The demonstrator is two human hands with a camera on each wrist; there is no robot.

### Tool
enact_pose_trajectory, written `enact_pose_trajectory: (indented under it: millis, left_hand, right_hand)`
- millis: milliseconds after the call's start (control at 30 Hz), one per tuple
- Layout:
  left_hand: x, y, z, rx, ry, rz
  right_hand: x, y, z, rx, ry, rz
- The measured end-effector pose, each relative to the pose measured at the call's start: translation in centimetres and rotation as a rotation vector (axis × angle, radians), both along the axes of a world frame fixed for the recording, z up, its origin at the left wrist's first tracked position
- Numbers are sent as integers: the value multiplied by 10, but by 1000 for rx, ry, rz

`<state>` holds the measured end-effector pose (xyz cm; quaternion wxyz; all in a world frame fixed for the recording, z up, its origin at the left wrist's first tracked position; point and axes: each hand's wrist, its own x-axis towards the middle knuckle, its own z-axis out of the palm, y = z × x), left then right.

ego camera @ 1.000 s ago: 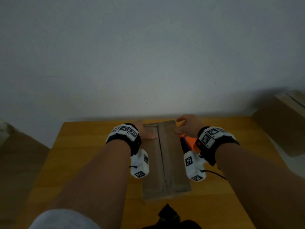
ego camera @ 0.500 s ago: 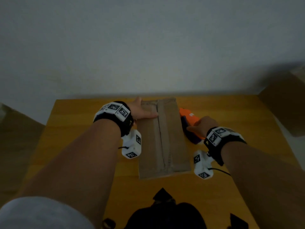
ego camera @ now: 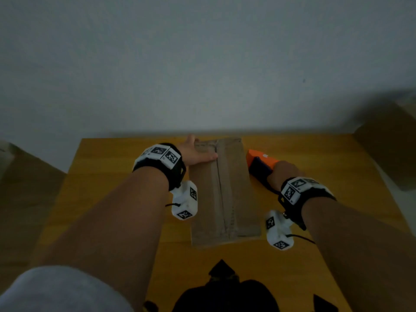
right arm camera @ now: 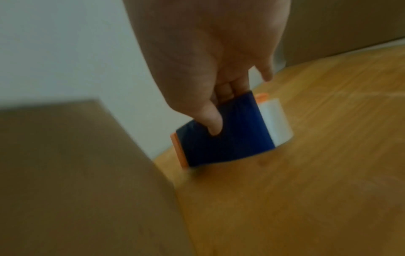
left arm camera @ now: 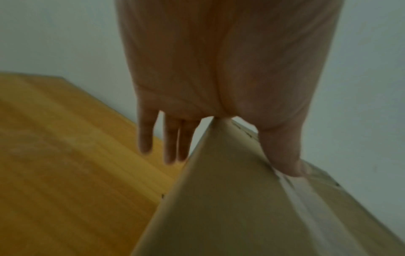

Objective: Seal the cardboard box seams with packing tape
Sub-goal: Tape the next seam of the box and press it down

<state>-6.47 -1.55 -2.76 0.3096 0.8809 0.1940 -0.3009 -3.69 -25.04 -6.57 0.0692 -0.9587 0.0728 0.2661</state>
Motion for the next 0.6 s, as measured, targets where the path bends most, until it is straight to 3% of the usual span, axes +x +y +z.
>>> enact_pose_trajectory:
  millis: [100, 200, 267, 367, 467, 600]
  left_hand:
    - [2, -3, -3, 74, -85, 23]
    - [10, -9, 9, 183, -298, 44]
    - [17, -13, 29, 180, -431, 12]
    - [25, -24, 59, 103, -464, -70]
    - [29, -36, 78, -150, -420, 102]
    - [22, -43, 90, -829, -310, 435]
  right_hand:
    - [10, -12, 15, 87, -67, -108]
    - [20, -27, 43, 274, 19, -177]
    - [21, -31, 70, 403, -32, -205]
    - [23, -29, 100, 618, -188, -324]
    - [20, -23, 125, 842, -210, -380]
    - [17, -18, 141, 1009, -119, -414]
